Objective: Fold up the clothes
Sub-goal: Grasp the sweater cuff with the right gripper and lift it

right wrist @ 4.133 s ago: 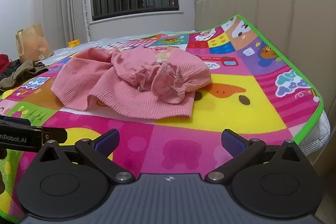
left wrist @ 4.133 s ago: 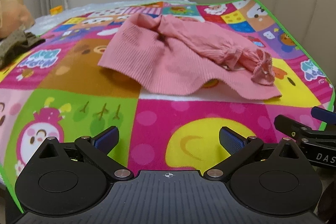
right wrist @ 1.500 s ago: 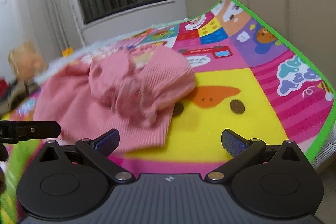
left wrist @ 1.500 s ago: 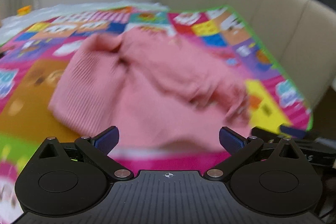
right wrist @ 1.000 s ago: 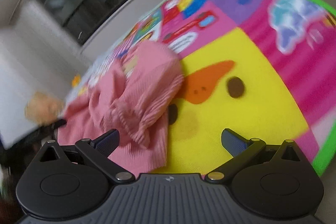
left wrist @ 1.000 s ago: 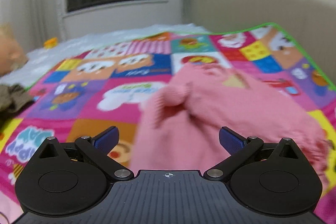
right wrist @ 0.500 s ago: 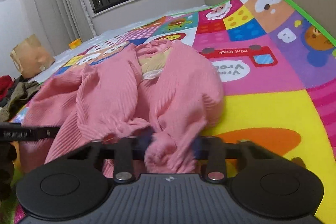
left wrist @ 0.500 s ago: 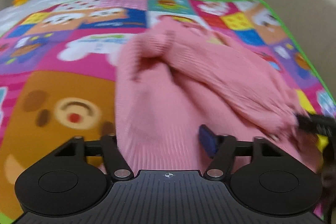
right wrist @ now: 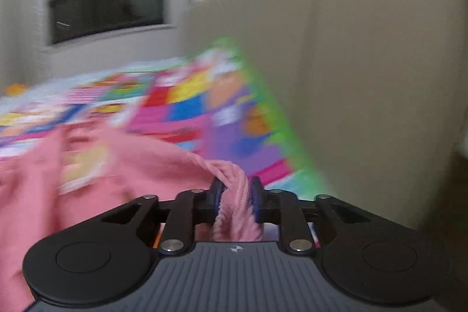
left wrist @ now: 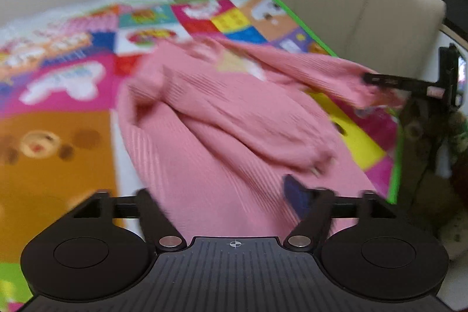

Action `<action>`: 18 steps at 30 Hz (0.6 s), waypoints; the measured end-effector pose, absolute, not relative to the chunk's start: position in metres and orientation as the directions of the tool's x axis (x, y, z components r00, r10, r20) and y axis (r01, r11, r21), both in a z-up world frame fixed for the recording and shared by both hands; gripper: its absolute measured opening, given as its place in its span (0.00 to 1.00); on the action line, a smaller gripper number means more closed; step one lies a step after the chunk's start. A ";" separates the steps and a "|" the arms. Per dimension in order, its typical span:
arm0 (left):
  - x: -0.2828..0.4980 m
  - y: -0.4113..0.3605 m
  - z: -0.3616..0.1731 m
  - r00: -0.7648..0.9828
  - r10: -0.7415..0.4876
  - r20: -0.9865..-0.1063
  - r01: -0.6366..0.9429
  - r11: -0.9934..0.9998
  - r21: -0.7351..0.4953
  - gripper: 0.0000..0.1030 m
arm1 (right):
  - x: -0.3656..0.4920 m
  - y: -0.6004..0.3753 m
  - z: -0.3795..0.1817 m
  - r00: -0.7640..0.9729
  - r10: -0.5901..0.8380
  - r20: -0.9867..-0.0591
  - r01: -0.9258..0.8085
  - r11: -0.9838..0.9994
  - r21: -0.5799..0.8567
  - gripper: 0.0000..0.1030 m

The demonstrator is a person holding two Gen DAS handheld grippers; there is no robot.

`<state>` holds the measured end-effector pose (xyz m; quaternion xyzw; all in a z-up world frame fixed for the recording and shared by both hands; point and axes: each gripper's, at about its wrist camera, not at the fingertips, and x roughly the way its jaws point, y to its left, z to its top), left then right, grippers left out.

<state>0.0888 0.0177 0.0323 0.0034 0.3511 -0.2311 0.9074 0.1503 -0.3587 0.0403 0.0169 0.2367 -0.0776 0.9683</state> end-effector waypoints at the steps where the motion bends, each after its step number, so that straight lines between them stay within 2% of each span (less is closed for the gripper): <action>1: 0.088 0.020 0.037 0.673 -0.388 -0.629 0.401 0.907 -0.130 0.89 | 0.148 -0.360 0.046 0.887 -0.114 -0.447 0.142 0.989 0.029 0.28; 2: 0.087 0.022 0.040 0.694 -0.365 -0.621 0.382 0.917 -0.112 0.93 | 0.144 -0.360 0.052 0.898 -0.061 -0.437 0.102 0.992 0.070 0.38; 4: 0.087 0.026 0.045 0.722 -0.324 -0.612 0.349 0.933 -0.082 0.93 | 0.134 -0.347 0.055 0.897 0.093 -0.431 -0.031 0.988 0.148 0.53; 8: 0.092 0.030 0.047 0.729 -0.295 -0.618 0.343 0.938 -0.043 0.93 | 0.119 -0.310 0.038 0.784 0.404 -0.472 -0.279 0.908 0.313 0.58; 10: 0.094 0.024 0.049 0.726 -0.310 -0.614 0.371 0.928 -0.030 0.93 | 0.120 -0.293 0.019 0.720 0.474 -0.507 -0.305 0.872 0.382 0.59; 12: 0.094 0.016 0.052 0.736 -0.315 -0.599 0.400 0.916 0.010 0.93 | 0.124 -0.278 0.000 0.692 0.468 -0.549 -0.283 0.876 0.390 0.59; 13: 0.091 0.013 0.055 0.745 -0.315 -0.588 0.414 0.909 0.038 0.93 | 0.126 -0.272 -0.008 0.677 0.472 -0.565 -0.277 0.874 0.399 0.54; 14: 0.089 0.011 0.057 0.754 -0.315 -0.577 0.428 0.901 0.067 0.94 | 0.129 -0.265 -0.010 0.662 0.486 -0.571 -0.289 0.868 0.404 0.32; 15: 0.087 0.008 0.059 0.762 -0.316 -0.565 0.440 0.893 0.095 0.95 | 0.132 -0.259 -0.009 0.651 0.500 -0.572 -0.314 0.862 0.397 0.23; 18: 0.080 -0.001 0.067 0.786 -0.319 -0.530 0.473 0.862 0.182 0.96 | 0.135 -0.242 0.019 0.674 0.536 -0.507 -0.407 0.843 0.351 0.16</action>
